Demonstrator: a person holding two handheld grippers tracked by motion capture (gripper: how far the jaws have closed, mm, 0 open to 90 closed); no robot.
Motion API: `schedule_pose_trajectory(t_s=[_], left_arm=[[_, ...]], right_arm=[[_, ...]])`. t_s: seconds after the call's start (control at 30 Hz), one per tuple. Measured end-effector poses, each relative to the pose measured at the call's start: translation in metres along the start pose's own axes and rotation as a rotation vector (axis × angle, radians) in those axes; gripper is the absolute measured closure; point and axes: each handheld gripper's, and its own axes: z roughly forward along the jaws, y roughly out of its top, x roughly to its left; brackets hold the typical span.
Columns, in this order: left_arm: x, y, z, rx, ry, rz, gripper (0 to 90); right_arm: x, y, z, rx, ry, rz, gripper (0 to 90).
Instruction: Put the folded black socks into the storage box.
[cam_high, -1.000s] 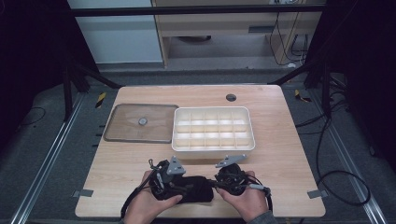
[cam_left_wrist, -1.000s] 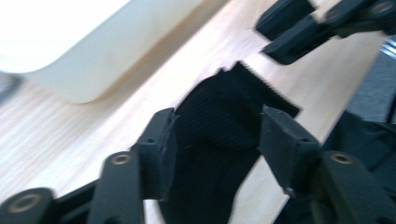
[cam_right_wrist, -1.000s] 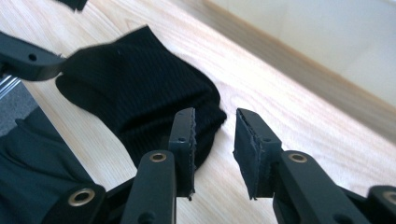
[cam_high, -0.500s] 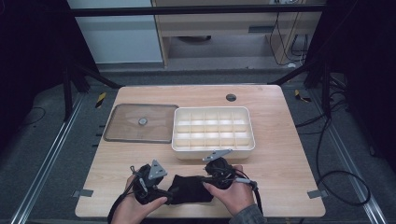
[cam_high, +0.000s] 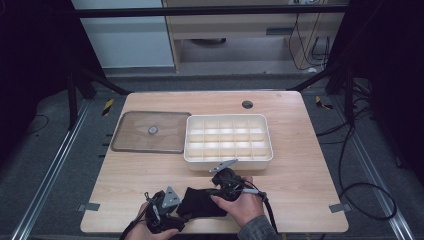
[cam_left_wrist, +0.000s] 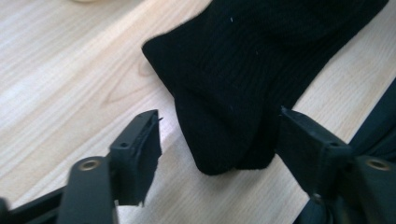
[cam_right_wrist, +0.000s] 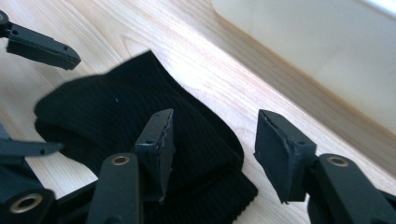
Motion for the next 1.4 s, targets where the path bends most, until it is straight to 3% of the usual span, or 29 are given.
schedule_pose_trajectory(t_s=[0.3,0.8,1.17,1.4], left_arm=[[0.002,-0.001,0.003,0.017,-0.001,-0.014,50.7],[0.003,0.003,0.006,0.051,-0.015,0.021,77.9],[0.006,0.005,0.006,0.062,-0.018,0.012,82.6],[0.008,0.007,0.003,0.069,-0.021,0.014,83.3]], right_arm=[[0.002,-0.016,0.005,0.076,-0.003,-0.045,38.0],[0.004,-0.02,0.009,0.098,-0.002,-0.064,44.0],[0.004,-0.027,0.006,0.107,0.019,-0.069,51.2],[0.005,-0.029,0.007,0.108,0.044,-0.07,63.0]])
